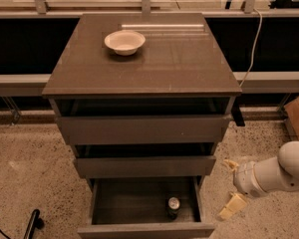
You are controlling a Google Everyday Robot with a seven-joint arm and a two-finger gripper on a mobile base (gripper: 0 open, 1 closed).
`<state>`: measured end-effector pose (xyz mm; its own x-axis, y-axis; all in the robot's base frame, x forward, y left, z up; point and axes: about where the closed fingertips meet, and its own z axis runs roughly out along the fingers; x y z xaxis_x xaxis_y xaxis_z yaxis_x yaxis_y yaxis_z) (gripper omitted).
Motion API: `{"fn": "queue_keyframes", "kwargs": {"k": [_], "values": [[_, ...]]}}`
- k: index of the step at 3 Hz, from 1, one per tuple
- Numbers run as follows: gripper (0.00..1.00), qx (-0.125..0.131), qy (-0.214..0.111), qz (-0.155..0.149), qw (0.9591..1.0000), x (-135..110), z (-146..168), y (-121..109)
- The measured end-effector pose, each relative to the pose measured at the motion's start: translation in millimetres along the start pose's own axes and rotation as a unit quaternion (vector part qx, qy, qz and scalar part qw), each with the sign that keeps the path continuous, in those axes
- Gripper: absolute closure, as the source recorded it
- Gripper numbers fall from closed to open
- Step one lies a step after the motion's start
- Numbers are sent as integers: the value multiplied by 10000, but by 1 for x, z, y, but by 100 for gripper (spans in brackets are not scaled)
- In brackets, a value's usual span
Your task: Pick green can from bottom drawer and place on counter
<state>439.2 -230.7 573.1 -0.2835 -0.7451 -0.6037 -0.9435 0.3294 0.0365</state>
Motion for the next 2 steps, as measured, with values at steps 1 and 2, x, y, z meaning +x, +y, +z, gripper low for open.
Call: {"fn": "queue_keyframes", "kwargs": {"k": [1, 2], "values": [[0, 63, -246, 308, 9992, 25, 40, -14], [0, 565, -741, 445, 9947, 60, 100, -46]]}}
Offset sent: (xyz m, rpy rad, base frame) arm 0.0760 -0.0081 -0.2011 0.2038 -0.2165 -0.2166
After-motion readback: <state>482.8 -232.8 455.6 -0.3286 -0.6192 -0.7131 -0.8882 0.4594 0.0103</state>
